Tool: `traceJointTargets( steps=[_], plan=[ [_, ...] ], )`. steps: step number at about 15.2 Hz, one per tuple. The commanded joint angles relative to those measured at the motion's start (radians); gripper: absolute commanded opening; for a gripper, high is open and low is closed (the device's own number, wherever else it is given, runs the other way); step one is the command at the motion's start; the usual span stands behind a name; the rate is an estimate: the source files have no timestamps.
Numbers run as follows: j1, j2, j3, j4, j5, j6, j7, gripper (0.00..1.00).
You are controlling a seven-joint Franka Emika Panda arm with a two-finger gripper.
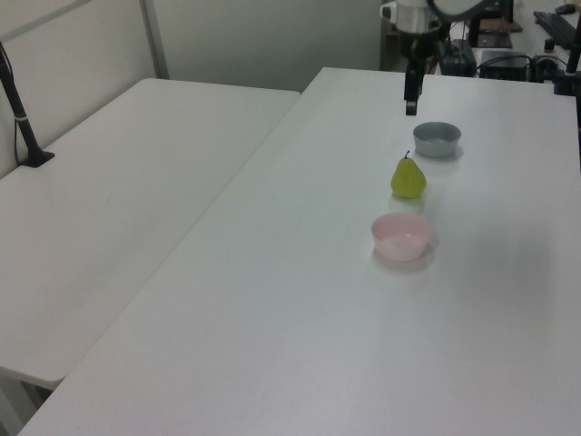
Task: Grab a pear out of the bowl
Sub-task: 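Open the gripper, release the pear, and raise the gripper away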
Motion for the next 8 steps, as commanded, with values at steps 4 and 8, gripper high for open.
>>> traceJointTargets(
  steps=[4,8],
  plan=[
    [0.009,-0.067,-0.011,0.047,0.004,-0.167,0.199,1.00],
    [0.003,-0.069,-0.011,0.047,0.006,-0.158,0.238,1.00]
  ],
)
